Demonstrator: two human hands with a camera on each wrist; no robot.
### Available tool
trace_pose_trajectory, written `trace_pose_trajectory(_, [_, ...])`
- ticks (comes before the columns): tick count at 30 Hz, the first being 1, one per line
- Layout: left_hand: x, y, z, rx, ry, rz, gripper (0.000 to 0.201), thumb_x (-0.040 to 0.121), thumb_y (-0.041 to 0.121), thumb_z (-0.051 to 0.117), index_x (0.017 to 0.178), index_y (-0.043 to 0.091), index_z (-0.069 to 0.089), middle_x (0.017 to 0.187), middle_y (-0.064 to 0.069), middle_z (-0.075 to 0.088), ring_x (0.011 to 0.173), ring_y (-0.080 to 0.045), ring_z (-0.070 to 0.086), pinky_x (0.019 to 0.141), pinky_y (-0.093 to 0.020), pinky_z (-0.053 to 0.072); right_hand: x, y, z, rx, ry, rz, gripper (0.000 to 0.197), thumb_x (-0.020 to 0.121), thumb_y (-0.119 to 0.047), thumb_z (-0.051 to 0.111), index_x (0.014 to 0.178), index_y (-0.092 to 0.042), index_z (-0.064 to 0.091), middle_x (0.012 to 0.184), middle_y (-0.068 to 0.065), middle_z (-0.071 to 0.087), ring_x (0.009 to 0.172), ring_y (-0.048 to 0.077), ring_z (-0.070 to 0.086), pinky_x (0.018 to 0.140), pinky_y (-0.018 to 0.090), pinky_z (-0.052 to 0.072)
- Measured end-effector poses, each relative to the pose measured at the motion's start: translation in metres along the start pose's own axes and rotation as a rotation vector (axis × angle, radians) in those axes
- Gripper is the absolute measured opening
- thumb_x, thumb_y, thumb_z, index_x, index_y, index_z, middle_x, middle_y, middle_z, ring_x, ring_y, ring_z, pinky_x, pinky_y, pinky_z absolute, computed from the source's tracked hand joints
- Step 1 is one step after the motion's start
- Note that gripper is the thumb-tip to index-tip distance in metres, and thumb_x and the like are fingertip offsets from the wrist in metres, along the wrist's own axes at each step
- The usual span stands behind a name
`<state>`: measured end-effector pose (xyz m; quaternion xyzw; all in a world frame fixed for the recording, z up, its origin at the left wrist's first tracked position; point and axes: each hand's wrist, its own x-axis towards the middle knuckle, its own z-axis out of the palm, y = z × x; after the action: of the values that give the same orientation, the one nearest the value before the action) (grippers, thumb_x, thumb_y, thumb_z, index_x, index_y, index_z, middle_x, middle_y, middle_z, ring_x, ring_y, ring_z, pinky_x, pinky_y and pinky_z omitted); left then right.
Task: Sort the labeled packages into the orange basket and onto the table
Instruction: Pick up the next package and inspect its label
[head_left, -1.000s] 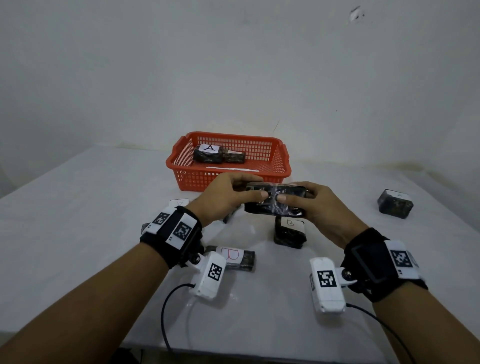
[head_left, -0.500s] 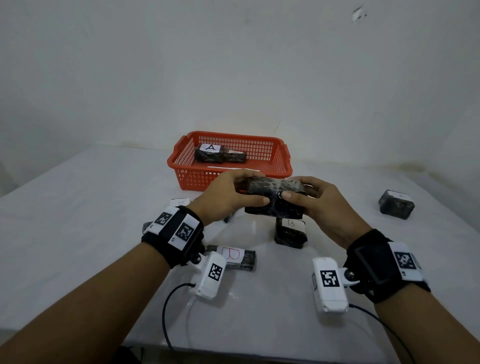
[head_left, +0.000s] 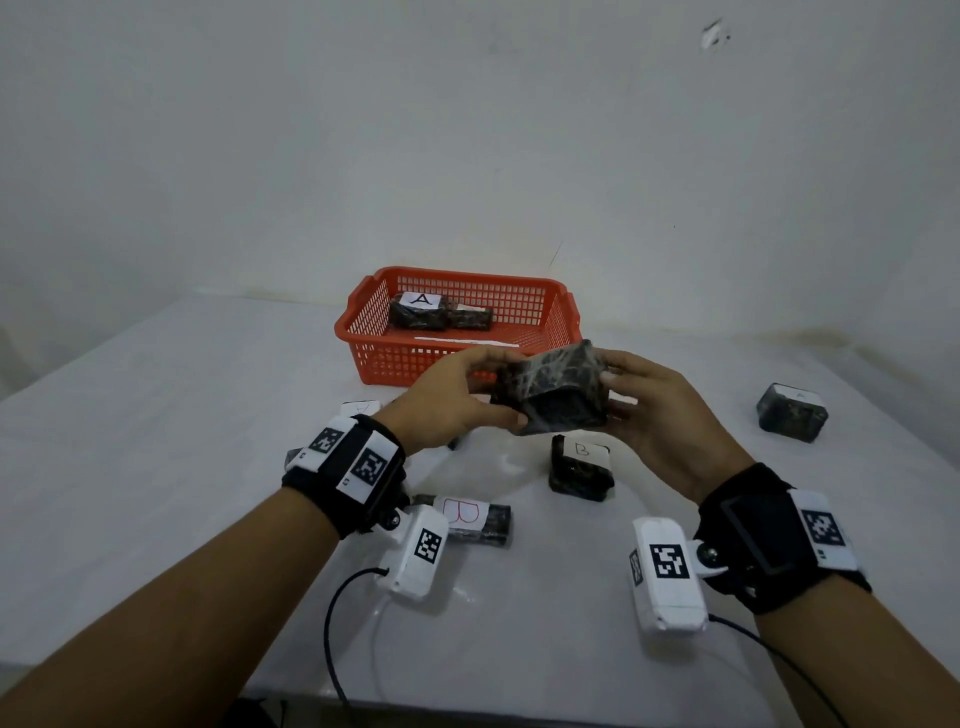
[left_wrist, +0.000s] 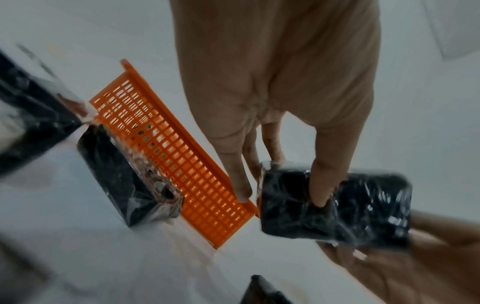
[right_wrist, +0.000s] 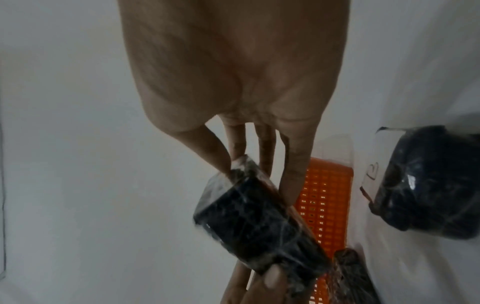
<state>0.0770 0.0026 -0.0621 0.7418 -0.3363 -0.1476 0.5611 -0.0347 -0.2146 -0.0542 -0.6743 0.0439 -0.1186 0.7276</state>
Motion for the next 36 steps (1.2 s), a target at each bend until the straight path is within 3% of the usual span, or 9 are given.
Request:
trace_pose_trajectory(10, [0.003, 0.0, 0.013, 0.095, -0.004, 0.019, 0.066, 0.073, 0.003, 0.09, 0.126, 0.025, 0.056, 0.124, 0.008, 0.066, 0.117, -0.012, 0.066, 0.097, -0.038, 0.06, 0.001, 0.0, 0.008, -0.056, -0.135, 0.147, 0.057, 0.087, -0.044, 0.076, 0.135, -0.015, 0.062, 0.13, 0.015, 0.071, 0.116, 0.036, 0.072, 0.1, 0.047, 0.059])
trace_pose_trajectory(17, [-0.006, 0.011, 0.009, -0.054, -0.16, -0.018, 0.069, 0.08, 0.015, 0.086, 0.14, 0.023, 0.054, 0.133, 0.005, 0.068, 0.121, -0.006, 0.065, 0.104, -0.032, 0.053, 0.002, 0.002, 0.01, -0.064, -0.042, 0.03, 0.066, 0.075, -0.038, 0.08, 0.133, -0.012, 0.062, 0.114, 0.011, 0.079, 0.11, 0.036, 0.075, 0.106, 0.054, 0.055])
trace_pose_trajectory(20, [-0.012, 0.016, 0.011, -0.069, -0.188, -0.012, 0.049, 0.093, 0.03, 0.07, 0.137, 0.012, 0.06, 0.12, 0.003, 0.073, 0.089, 0.008, 0.07, 0.076, -0.01, 0.052, 0.001, 0.005, 0.008, -0.076, -0.043, 0.022, 0.067, 0.075, -0.035, 0.081, 0.134, -0.007, 0.062, 0.118, 0.011, 0.078, 0.112, 0.03, 0.075, 0.107, 0.054, 0.054])
trace_pose_trajectory(23, [-0.01, 0.014, 0.015, -0.106, -0.099, 0.012, 0.033, 0.101, 0.014, 0.062, 0.131, -0.001, 0.063, 0.088, 0.007, 0.071, 0.058, 0.01, 0.062, 0.054, -0.003, 0.044, 0.001, 0.008, 0.008, -0.112, -0.099, 0.041, 0.06, 0.08, -0.033, 0.086, 0.132, -0.011, 0.066, 0.123, 0.009, 0.077, 0.116, 0.026, 0.074, 0.108, 0.049, 0.054])
trace_pose_trajectory(25, [-0.01, 0.015, 0.017, -0.08, -0.071, 0.038, 0.03, 0.102, 0.003, 0.058, 0.13, -0.006, 0.062, 0.085, 0.004, 0.069, 0.053, 0.01, 0.062, 0.052, -0.002, 0.043, 0.001, 0.008, 0.01, -0.125, -0.121, 0.057, 0.057, 0.08, -0.036, 0.083, 0.131, -0.014, 0.067, 0.123, 0.007, 0.077, 0.117, 0.024, 0.073, 0.106, 0.046, 0.054])
trace_pose_trajectory(28, [-0.012, 0.017, 0.015, -0.083, -0.087, 0.033, 0.032, 0.101, 0.008, 0.063, 0.132, 0.0, 0.063, 0.105, -0.004, 0.074, 0.076, 0.006, 0.071, 0.069, -0.007, 0.05, -0.003, 0.005, 0.015, -0.171, -0.098, 0.027, 0.06, 0.08, -0.043, 0.083, 0.129, -0.014, 0.067, 0.12, 0.006, 0.078, 0.111, 0.021, 0.076, 0.102, 0.041, 0.058])
trace_pose_trajectory(32, [-0.011, 0.012, 0.013, -0.092, -0.132, 0.005, 0.043, 0.097, 0.034, 0.065, 0.135, 0.013, 0.064, 0.127, -0.005, 0.073, 0.119, -0.017, 0.069, 0.106, -0.036, 0.053, -0.004, 0.007, 0.013, -0.179, -0.081, 0.013, 0.056, 0.078, -0.042, 0.08, 0.126, -0.014, 0.069, 0.117, 0.006, 0.079, 0.109, 0.021, 0.076, 0.101, 0.042, 0.059])
trace_pose_trajectory(34, [-0.011, 0.011, 0.015, -0.119, -0.103, -0.004, 0.037, 0.101, 0.034, 0.063, 0.13, 0.012, 0.068, 0.123, -0.004, 0.075, 0.117, -0.019, 0.071, 0.1, -0.034, 0.056, -0.003, 0.011, 0.012, -0.181, -0.112, 0.046, 0.059, 0.078, -0.038, 0.088, 0.129, -0.017, 0.067, 0.123, 0.004, 0.077, 0.113, 0.021, 0.075, 0.102, 0.042, 0.057])
trace_pose_trajectory(36, [-0.01, 0.012, 0.015, -0.124, -0.06, -0.003, 0.028, 0.103, 0.027, 0.06, 0.123, 0.009, 0.071, 0.108, 0.0, 0.078, 0.105, -0.016, 0.074, 0.076, -0.017, 0.058, -0.002, 0.013, 0.01, -0.199, -0.134, 0.051, 0.065, 0.075, -0.033, 0.091, 0.133, -0.019, 0.064, 0.13, 0.002, 0.074, 0.116, 0.019, 0.073, 0.103, 0.04, 0.057])
